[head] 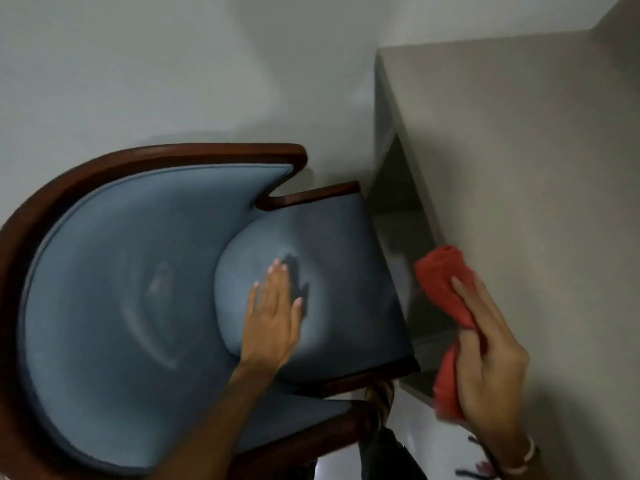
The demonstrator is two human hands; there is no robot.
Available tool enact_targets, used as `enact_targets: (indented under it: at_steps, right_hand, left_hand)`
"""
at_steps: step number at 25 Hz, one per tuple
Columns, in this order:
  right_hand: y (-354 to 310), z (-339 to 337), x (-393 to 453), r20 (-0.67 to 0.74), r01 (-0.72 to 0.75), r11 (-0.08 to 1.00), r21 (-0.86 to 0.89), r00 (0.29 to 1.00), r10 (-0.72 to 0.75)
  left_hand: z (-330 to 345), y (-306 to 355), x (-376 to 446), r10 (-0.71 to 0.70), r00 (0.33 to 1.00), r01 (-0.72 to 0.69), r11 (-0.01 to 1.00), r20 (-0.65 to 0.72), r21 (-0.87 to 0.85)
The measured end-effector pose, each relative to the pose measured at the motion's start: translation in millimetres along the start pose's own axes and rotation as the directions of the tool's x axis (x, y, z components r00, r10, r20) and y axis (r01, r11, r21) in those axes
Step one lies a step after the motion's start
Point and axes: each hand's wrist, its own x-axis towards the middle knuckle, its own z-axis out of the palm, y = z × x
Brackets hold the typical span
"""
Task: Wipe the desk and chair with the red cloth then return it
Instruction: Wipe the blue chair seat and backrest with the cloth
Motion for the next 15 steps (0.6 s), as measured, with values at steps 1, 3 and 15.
enact_targets:
  at_steps: [1, 3, 15]
  right_hand:
    - [-8, 27, -2, 0.014, -0.051, 0.990, 0.131, 0.999, 0.049]
    - [-15, 94, 7, 0.096, -0.174, 0.946, 0.273, 0.984, 0.153]
    - [90, 355, -2, 0.682, 0.722, 0.653, -0.228, 0.597, -0.422]
  left_hand:
    - [12, -32, -3, -0.066, 0.998, 0.066, 0.998, 0.010, 0.016]
    - [40, -82, -1, -0.143, 0.990, 0.143, 0.989, 0.006, 0.048]
    - [162, -150, 41, -0.177, 0.963, 0.216, 0.959, -0.206, 0.185]
